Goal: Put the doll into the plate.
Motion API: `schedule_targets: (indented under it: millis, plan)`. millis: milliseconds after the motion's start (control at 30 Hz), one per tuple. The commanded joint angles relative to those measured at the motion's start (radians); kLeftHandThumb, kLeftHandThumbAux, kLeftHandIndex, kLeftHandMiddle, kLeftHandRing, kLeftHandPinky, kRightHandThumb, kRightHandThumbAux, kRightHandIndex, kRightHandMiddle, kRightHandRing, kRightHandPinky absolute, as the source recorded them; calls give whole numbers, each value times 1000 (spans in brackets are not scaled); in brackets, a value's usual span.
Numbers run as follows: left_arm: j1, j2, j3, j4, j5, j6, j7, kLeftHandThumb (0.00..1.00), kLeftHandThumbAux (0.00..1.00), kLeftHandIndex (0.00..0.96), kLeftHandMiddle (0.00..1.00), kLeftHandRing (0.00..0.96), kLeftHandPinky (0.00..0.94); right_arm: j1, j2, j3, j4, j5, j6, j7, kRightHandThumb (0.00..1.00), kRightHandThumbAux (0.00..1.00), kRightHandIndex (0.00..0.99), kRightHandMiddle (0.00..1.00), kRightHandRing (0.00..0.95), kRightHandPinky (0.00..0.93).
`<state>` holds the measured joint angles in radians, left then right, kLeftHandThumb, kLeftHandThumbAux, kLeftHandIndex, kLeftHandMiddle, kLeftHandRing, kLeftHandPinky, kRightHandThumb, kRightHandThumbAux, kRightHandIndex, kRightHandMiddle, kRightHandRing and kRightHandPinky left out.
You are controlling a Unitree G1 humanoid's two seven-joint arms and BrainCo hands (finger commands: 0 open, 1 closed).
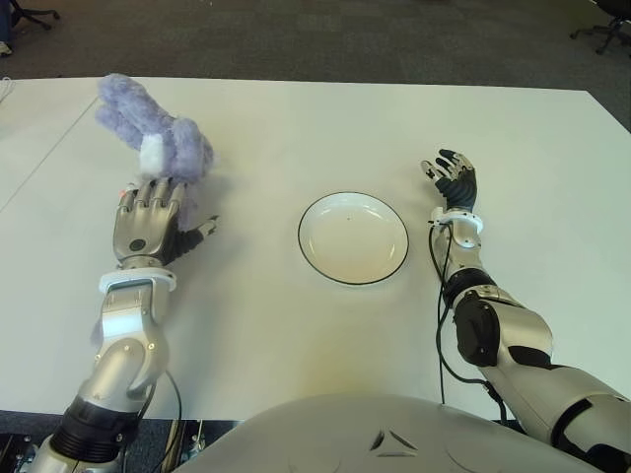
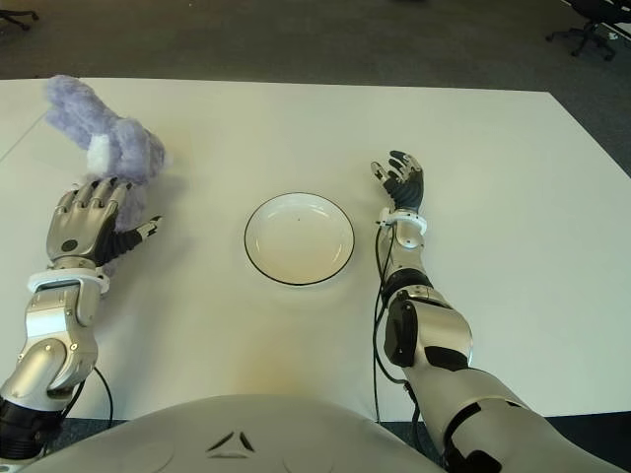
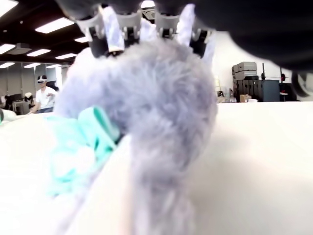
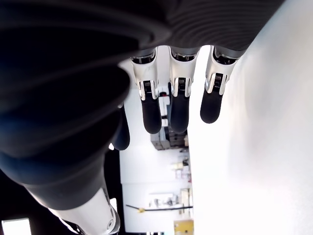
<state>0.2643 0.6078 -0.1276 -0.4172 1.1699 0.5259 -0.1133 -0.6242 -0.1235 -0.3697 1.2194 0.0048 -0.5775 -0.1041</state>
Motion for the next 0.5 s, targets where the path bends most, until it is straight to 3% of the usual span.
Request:
schedule_targets:
  millis: [33,500]
  plan:
    - [69,-40,16,-4,14,-9,31,204,120,0,0,0,0,218,60,-9,142,8,147,-4,305,844,302,199,178,182]
    - [62,-84,-4,7,107,12,25,164,136,0,0,0,0,215,51,-14,143,13,158,4,313,844,301,191,167,171]
